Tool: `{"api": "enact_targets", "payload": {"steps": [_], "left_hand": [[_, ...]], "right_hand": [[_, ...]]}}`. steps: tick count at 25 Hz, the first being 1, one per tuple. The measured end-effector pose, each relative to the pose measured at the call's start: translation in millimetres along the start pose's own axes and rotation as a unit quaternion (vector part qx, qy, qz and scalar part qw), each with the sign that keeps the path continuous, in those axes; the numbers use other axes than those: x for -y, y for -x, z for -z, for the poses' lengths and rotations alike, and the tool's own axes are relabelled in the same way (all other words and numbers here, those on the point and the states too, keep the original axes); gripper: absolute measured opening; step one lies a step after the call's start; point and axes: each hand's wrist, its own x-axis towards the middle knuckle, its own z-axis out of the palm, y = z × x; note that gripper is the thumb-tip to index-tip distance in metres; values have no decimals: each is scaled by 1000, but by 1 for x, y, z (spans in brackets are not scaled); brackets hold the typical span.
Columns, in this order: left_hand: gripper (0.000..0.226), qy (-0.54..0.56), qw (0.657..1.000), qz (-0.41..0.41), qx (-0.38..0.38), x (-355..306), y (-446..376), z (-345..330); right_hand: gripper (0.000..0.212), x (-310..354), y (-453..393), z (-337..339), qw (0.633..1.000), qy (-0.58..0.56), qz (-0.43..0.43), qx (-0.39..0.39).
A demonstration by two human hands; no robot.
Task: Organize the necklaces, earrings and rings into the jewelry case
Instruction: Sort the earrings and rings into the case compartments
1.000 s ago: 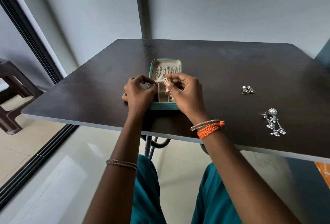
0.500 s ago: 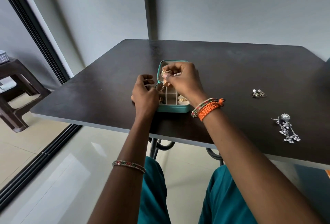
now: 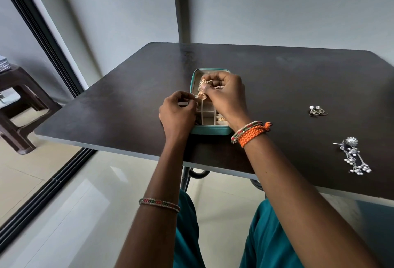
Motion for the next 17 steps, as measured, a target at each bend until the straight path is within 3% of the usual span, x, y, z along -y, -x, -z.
{"api": "enact_targets", "payload": {"steps": [10, 17], "left_hand": [[16, -15, 999, -16, -25, -3, 3, 2], [18, -25, 999, -14, -26, -4, 2, 2]], "right_hand": [[10, 4, 7, 1, 996, 44, -16, 76], [9, 5, 6, -1, 989, 122, 5, 89]]}}
